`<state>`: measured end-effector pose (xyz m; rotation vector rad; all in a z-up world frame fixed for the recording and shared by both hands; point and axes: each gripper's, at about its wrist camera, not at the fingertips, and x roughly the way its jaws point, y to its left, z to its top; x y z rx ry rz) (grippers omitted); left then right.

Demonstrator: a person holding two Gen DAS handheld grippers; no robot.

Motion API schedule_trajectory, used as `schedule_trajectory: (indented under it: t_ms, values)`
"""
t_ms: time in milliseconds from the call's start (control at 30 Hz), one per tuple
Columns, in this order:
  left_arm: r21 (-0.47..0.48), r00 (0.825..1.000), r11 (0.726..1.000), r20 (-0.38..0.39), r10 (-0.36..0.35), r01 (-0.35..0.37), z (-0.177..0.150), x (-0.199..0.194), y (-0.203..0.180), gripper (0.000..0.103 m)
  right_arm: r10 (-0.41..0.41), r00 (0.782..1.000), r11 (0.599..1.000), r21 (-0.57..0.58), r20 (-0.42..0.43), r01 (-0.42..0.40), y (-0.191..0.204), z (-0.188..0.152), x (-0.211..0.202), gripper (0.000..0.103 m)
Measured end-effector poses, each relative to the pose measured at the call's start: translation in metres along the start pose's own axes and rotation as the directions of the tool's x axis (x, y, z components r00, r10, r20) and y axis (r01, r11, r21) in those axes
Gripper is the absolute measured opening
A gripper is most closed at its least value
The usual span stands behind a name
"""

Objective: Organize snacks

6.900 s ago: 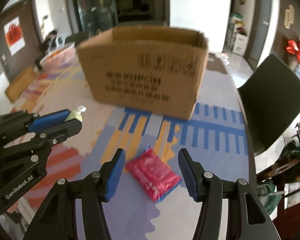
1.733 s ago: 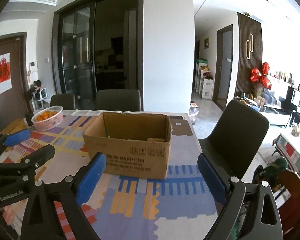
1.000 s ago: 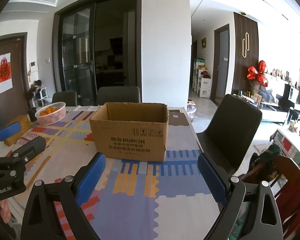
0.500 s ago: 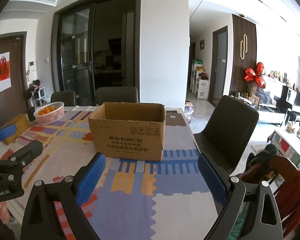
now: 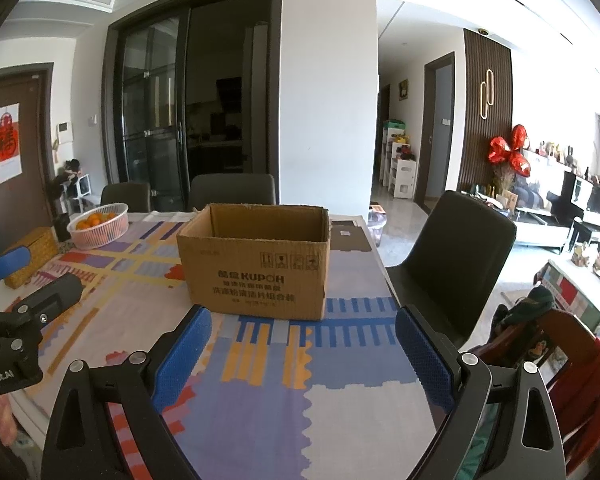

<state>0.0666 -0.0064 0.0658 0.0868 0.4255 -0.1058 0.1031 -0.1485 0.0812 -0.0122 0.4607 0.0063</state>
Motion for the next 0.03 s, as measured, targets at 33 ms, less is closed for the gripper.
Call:
schedule_trajectory:
  t_ms: [33]
  values:
    - [-0.001,1.000,1.000,-0.001,0.000,0.000,0.0000,-0.0002,0.0001,0.103,-0.001,1.000,1.000,0.000,0.000,0.001,0.0000,0.0000,-0.0001,0.094]
